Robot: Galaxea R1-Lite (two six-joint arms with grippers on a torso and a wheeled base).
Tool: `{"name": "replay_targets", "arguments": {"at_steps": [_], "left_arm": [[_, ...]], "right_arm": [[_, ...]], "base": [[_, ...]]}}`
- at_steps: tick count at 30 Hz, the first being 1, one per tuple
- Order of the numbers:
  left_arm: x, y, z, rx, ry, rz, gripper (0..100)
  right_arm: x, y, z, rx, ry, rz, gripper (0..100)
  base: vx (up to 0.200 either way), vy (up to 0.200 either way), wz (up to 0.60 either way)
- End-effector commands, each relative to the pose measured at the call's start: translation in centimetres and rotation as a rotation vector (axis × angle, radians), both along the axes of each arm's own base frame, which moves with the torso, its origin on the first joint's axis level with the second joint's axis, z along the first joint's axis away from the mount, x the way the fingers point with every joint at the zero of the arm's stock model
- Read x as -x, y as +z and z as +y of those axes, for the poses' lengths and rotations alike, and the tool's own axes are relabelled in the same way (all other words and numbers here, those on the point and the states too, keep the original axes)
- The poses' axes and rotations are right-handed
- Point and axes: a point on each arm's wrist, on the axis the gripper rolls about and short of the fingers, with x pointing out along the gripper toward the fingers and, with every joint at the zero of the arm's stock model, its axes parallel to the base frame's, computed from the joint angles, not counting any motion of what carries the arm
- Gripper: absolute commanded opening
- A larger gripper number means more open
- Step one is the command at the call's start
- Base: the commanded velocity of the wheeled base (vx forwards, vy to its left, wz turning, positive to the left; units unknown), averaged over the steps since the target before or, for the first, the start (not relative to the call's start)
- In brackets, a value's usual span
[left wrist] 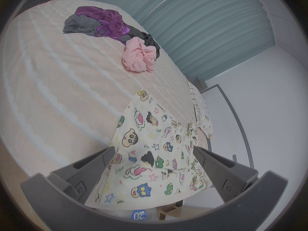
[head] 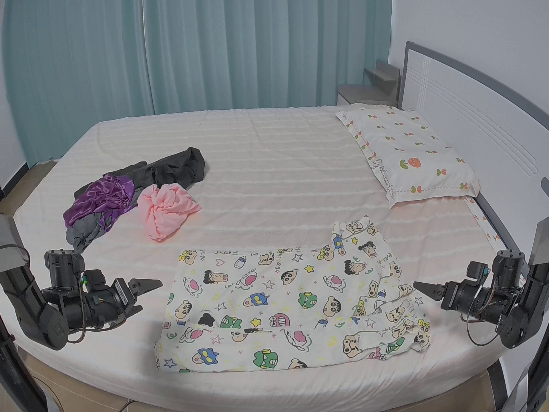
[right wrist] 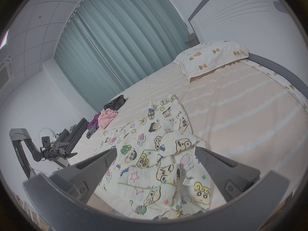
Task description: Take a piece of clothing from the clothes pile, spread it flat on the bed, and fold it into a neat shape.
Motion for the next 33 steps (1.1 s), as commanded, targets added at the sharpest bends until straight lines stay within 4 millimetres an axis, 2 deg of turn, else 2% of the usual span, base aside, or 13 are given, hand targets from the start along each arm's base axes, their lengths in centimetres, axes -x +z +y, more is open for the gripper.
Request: {"name": "replay_targets", "arguments": {"at_steps": [1,18,24,33], "left_arm": [[0.4,-0.6,0.0,0.003,-0.001,0.022,100],[-0.1,-1.7,-1.0,0.002,-0.036,0.040,100],[0.1,-1.7,-1.0,0.003,-0.037,0.044,100],[-0.1,-1.6,-1.3,-0.013,-0.038,0.034,100]], "right_arm": [[0.3,0.3,0.2,-0.001,0.009,-0.006,100],[0.6,-0.1,0.4,0.000,0.016,0.015,100],[0.6,-0.1,0.7,0.001,0.030,0.018,100],[0.7,-0.4,1.2,0.000,0.048,0.033,100]], "base": [[0.000,0.000,0.00],[0.000,0.000,0.00],[0.200,0.000,0.00],[0.000,0.000,0.00]]}}
